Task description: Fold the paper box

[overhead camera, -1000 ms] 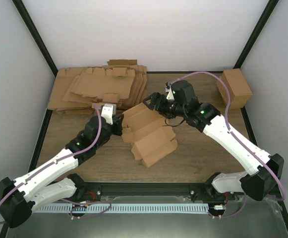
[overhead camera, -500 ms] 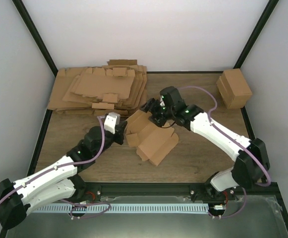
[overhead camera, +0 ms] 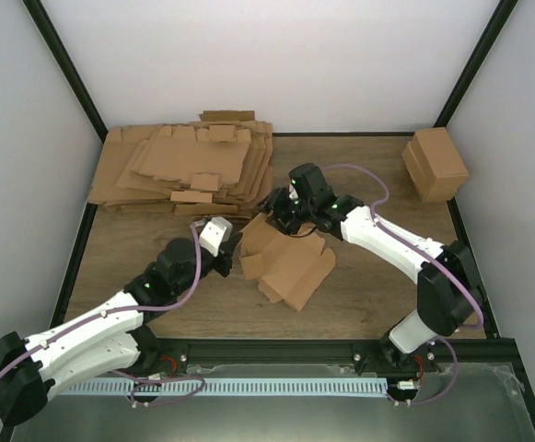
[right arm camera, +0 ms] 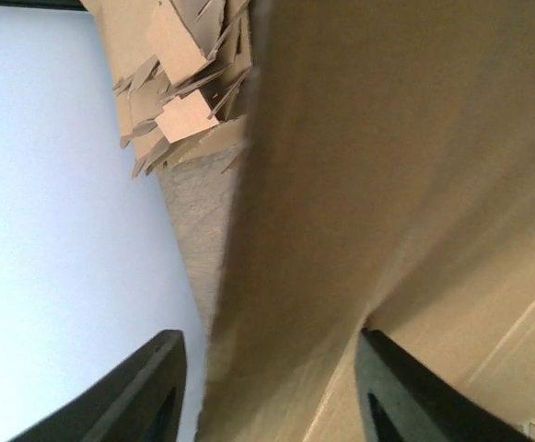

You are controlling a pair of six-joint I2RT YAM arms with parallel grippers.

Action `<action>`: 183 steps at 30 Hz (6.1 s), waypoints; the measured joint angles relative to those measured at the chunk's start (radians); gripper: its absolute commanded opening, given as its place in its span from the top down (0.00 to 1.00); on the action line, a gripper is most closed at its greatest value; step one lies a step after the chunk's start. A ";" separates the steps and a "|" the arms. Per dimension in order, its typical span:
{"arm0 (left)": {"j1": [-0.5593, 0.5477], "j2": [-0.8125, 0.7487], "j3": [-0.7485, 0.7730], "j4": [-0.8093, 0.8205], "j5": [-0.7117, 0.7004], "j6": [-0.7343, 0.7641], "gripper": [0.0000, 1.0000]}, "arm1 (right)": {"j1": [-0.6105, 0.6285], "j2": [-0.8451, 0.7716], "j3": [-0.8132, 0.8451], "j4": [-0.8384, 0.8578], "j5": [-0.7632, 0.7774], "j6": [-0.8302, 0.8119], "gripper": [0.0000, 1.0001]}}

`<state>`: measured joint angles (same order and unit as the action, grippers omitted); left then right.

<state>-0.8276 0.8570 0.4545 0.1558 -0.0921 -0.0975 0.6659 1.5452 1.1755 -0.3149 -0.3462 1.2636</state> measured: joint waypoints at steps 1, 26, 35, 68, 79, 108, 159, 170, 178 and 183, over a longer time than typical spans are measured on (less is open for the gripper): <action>-0.001 0.000 0.000 -0.001 0.003 0.005 0.96 | -0.002 0.000 -0.004 0.003 -0.002 0.001 0.58; -0.003 0.254 0.354 -0.307 0.099 0.048 0.23 | -0.018 -0.033 -0.127 0.049 -0.024 -0.093 0.85; 0.064 0.309 0.359 -0.346 0.149 -0.045 0.22 | -0.050 -0.024 -0.223 0.231 -0.101 -0.203 0.79; 0.319 0.616 0.496 -0.461 0.396 -0.248 0.12 | -0.117 -0.291 -0.551 0.347 -0.060 -0.600 0.44; 0.331 0.423 0.403 -0.451 0.266 -0.296 0.00 | -0.154 -0.080 -0.620 0.372 -0.058 -0.587 0.95; 0.330 0.863 0.681 -0.643 0.163 -0.078 0.40 | -0.154 -0.019 -0.649 0.402 -0.107 -0.624 0.99; -0.055 0.632 0.686 -0.748 -0.285 0.403 0.96 | -0.154 -0.517 -0.773 0.411 0.039 -0.779 0.89; -0.064 0.549 0.609 -0.701 -0.209 0.589 0.96 | -0.154 -0.609 -0.843 0.436 0.001 -0.956 0.44; -0.071 0.546 0.609 -0.695 -0.219 0.652 0.96 | -0.154 -0.545 -0.841 0.474 -0.017 -0.996 0.00; -0.084 0.540 0.609 -0.684 -0.229 0.673 0.96 | -0.153 -0.500 -0.839 0.519 -0.032 -1.021 0.00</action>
<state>-0.9119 1.3972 1.0634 -0.5282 -0.3214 0.5758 0.5133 1.0447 0.3363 0.2039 -0.3779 0.2424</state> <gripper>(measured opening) 0.041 0.996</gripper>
